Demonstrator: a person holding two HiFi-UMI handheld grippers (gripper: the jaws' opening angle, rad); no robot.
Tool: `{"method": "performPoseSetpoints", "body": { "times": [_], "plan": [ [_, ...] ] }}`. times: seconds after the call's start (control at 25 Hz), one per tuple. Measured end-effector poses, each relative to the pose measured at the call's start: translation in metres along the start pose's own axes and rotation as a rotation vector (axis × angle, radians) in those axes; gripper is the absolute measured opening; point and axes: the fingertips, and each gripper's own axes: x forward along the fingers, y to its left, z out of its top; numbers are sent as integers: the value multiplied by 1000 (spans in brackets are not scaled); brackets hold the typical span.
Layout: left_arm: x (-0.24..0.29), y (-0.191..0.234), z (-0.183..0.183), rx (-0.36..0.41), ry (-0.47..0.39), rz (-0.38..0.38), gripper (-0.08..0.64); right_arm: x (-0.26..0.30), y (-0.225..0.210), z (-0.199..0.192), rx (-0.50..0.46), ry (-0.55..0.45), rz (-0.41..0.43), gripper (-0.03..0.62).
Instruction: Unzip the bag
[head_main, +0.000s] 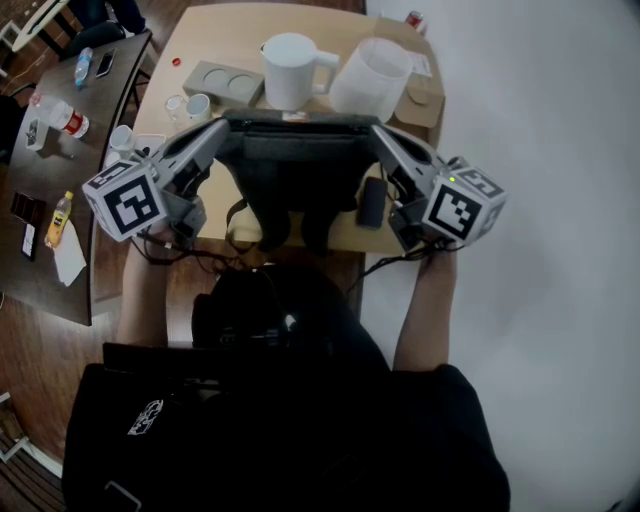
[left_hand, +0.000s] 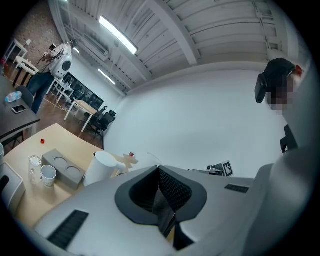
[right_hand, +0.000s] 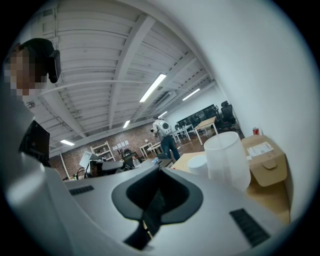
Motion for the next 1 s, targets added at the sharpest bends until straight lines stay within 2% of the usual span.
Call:
{"method": "performPoseSetpoints", "body": {
  "times": [0.16,0.88,1.0],
  "plan": [
    [-1,1,3,14,-3,11,4,-1,-2,-1,-1,2,-7,11],
    [-8,14,2,-9,-22,25,5,-4,-5,6,-14,-8,-35,12],
    [-10,16,2,-13,-26,29,5,-5,-9,1,15,-16,-28,12]
  ]
}}
